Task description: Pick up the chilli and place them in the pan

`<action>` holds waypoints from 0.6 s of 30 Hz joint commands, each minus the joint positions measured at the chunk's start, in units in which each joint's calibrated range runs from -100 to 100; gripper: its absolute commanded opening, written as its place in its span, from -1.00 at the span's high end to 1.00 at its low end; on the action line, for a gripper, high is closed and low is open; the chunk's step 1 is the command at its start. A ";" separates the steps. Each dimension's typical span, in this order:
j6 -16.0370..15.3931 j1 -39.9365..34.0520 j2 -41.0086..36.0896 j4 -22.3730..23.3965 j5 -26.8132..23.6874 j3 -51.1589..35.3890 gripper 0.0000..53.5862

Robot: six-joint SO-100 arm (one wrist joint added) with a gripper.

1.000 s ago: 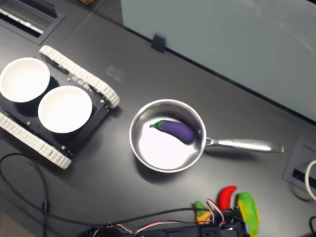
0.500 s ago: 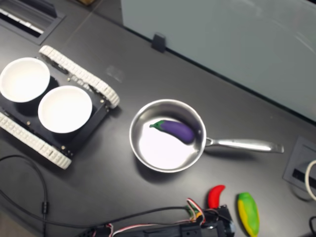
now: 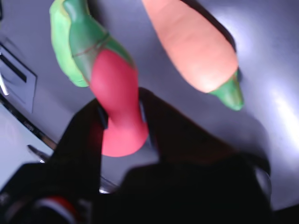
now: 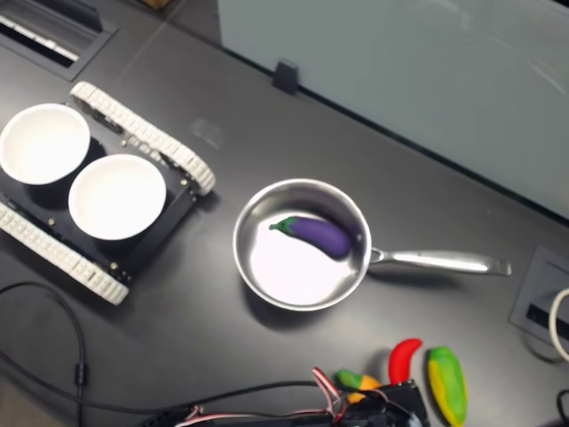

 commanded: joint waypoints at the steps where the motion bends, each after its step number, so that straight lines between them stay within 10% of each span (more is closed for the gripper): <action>1: -5.15 6.03 -7.82 1.03 -1.47 -4.22 1.00; 18: -5.15 -1.19 -15.67 1.12 -2.93 -5.86 1.00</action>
